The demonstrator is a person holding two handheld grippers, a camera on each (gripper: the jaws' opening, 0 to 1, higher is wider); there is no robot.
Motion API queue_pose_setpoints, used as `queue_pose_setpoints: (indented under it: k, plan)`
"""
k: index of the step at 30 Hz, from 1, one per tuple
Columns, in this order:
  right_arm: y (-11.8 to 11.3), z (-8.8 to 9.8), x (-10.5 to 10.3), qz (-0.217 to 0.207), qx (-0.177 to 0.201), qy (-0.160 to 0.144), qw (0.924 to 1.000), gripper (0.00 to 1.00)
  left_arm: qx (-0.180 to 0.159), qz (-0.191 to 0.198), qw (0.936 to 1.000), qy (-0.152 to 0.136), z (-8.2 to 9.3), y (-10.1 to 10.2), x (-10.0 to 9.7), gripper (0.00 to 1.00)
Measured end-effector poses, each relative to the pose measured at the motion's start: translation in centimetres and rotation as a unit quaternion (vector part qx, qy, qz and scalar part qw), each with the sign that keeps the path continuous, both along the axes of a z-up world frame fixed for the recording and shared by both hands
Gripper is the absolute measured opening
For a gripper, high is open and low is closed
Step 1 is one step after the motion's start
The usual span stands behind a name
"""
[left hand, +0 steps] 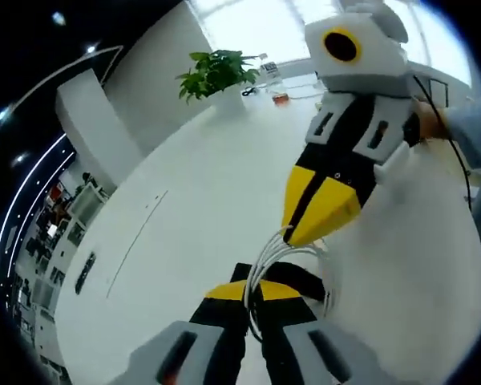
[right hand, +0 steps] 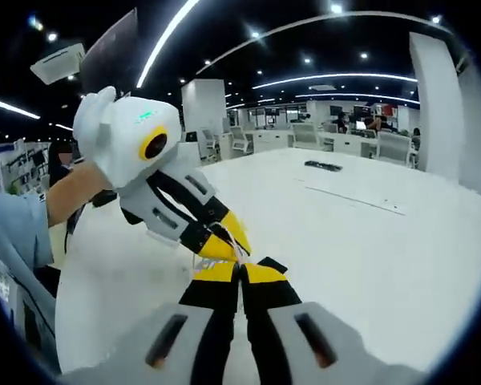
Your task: Peel open the Velcro strap on the desktop, arrange the wired earphones neatly onto it, and close the Velcro strap to secure them.
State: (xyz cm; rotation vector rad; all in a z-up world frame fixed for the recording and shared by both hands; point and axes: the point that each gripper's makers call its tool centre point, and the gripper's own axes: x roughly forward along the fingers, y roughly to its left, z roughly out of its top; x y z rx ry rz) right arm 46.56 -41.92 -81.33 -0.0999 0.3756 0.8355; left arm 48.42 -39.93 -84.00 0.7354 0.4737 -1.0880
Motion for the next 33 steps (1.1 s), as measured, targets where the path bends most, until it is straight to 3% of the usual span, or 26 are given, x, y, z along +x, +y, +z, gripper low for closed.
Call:
queue_pose_setpoints:
  k: [6, 14, 24, 28, 33]
  plan:
    - [-0.6, -1.9, 1.2, -0.009, -0.012, 0.032, 0.9994, 0.04, -0.023, 0.008, 0.9995, 0.021, -0.3, 0.0, 0.3, 0.07]
    - [-0.7, -3.3, 0.6, -0.001, -0.011, 0.069, 0.9976, 0.04, -0.035, 0.009, 0.9989, 0.031, -1.1, 0.3, 0.4, 0.09]
    - [-0.7, -4.1, -0.3, 0.005, -0.047, 0.079, 0.9958, 0.05, -0.062, 0.024, 0.9972, 0.035, -1.3, 1.2, 0.1, 0.12]
    - [-0.8, -3.9, 0.0, -0.005, -0.043, 0.08, 0.9959, 0.06, -0.079, 0.037, 0.9952, 0.046, -1.1, 1.5, 0.4, 0.17]
    - [-1.0, -4.1, -0.6, 0.001, -0.06, 0.073, 0.9955, 0.08, -0.095, 0.05, 0.9938, 0.027, -0.2, 2.4, 0.4, 0.17]
